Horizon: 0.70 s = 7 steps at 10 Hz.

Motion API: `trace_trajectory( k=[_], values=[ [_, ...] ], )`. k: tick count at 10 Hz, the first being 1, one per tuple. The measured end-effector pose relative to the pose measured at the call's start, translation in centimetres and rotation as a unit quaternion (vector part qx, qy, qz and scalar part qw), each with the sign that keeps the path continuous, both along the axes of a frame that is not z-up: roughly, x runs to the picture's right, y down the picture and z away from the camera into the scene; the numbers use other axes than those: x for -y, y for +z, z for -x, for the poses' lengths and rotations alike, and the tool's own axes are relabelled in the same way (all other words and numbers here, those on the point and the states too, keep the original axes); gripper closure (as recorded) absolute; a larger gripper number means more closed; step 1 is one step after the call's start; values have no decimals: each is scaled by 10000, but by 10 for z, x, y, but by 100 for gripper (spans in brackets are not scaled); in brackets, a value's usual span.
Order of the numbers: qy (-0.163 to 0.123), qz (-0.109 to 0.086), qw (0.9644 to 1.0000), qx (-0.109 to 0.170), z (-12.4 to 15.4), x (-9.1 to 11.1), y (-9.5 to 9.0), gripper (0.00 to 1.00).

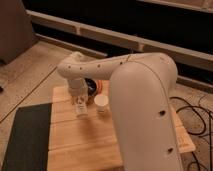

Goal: Place the bottle in the ceramic bowl

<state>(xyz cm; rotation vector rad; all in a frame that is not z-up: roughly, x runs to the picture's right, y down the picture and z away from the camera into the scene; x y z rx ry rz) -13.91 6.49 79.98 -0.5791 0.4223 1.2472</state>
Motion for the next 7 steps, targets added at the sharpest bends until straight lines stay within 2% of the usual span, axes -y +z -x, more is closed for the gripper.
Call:
trace_trajectory(
  k=[3, 5, 7],
  values=[
    [-10, -4, 10000, -18, 1, 1, 1, 100],
    [47, -87, 9997, -240, -15, 19, 10, 100],
    [165, -147, 9983, -546, -47, 44, 29, 100]
  ],
)
